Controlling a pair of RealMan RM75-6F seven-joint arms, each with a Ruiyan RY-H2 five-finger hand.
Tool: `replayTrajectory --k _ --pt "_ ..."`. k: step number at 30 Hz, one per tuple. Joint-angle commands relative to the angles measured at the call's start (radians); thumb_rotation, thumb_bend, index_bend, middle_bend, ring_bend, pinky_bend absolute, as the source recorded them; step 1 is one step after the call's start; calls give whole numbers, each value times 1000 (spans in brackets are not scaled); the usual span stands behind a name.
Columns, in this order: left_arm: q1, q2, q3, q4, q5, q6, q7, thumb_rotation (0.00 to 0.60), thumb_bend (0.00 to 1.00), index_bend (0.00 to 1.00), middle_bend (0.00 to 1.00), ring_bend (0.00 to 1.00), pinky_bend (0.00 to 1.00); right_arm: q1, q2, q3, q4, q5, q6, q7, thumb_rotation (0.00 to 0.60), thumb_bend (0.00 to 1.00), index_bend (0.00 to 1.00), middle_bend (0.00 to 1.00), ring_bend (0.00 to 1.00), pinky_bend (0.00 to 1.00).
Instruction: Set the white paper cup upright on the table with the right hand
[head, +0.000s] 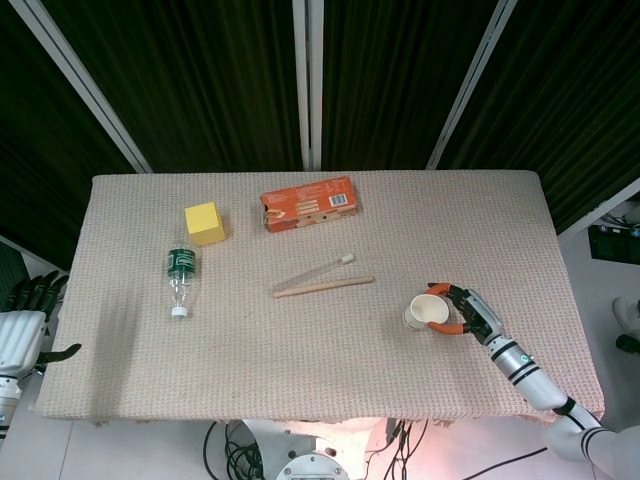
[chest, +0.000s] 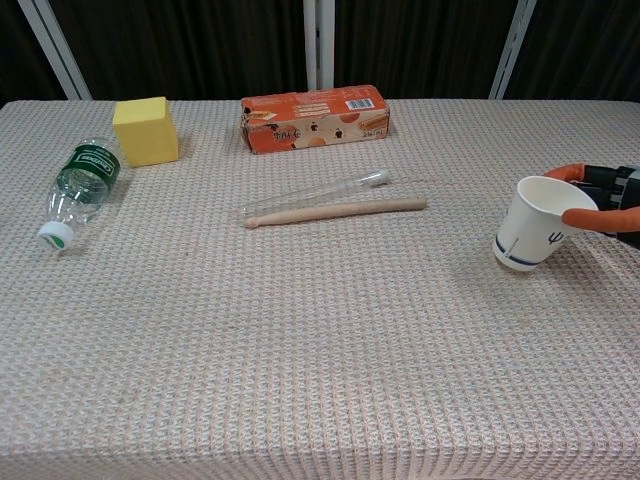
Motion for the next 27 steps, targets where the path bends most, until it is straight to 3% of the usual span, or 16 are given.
replayTrajectory --k 1,6,16,22,25,27 --pt "0 1 0 1 1 0 -2 600 33 0 0 0 0 1 3 3 -11 6 -7 -19 600 123 505 496 74 0" --pt "-1 2 1 0 2 -3 -6 600 33 0 0 0 0 5 11 5 -32 9 -15 -35 600 104 447 456 55 0" --pt "-6 5 5 2 4 -12 -12 600 33 0 0 0 0 13 21 -17 -28 -21 -1 -5 600 60 161 186 0 0" --pt "-4 2 4 5 3 -8 -9 600 33 0 0 0 0 2 29 -10 -29 -25 48 -22 600 53 65 125 0 0" --pt "-4 1 4 6 5 -2 -7 600 34 0 0 0 0 -26 43 12 -36 -17 122 -134 600 49 24 98 0 0" --pt "-3 0 3 6 7 2 -7 600 34 0 0 0 0 -59 62 31 -50 -10 191 -304 600 38 4 77 0 0"
